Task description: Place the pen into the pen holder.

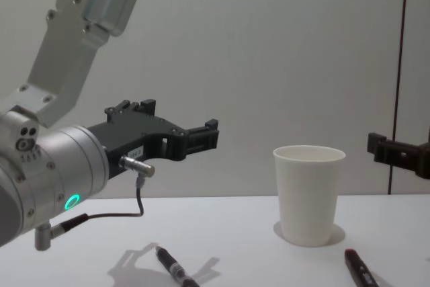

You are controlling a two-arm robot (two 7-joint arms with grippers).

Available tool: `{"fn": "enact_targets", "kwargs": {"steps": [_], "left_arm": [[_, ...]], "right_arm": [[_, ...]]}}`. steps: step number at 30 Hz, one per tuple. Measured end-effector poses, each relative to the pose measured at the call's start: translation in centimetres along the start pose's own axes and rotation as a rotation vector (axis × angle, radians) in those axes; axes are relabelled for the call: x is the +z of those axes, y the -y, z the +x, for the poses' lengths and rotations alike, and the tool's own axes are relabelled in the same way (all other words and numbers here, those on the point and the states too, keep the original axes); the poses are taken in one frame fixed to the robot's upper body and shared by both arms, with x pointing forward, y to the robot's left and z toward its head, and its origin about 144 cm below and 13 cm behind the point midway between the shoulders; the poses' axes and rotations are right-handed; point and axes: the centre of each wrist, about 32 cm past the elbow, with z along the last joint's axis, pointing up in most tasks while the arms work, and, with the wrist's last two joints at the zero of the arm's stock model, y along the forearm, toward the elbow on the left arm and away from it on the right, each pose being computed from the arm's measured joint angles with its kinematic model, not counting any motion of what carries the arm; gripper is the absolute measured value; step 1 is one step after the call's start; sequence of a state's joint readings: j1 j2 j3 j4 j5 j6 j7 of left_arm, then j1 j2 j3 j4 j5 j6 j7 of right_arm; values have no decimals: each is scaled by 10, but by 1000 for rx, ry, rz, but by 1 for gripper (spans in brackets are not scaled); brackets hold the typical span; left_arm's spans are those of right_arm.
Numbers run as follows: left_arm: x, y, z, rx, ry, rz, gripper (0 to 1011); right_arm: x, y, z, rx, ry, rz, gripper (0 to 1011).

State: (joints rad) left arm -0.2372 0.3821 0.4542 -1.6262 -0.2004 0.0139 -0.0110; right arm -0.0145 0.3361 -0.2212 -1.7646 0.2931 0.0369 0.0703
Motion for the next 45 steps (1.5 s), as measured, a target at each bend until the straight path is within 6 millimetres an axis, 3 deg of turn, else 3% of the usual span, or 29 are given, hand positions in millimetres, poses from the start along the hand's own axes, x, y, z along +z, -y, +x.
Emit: {"fn": "enact_targets", "kwargs": {"steps": [45], "left_arm": [[0,0,0,0,0,0,1001]], "right_arm": [[3,7,-1,25,-6,-11,1002]]}}
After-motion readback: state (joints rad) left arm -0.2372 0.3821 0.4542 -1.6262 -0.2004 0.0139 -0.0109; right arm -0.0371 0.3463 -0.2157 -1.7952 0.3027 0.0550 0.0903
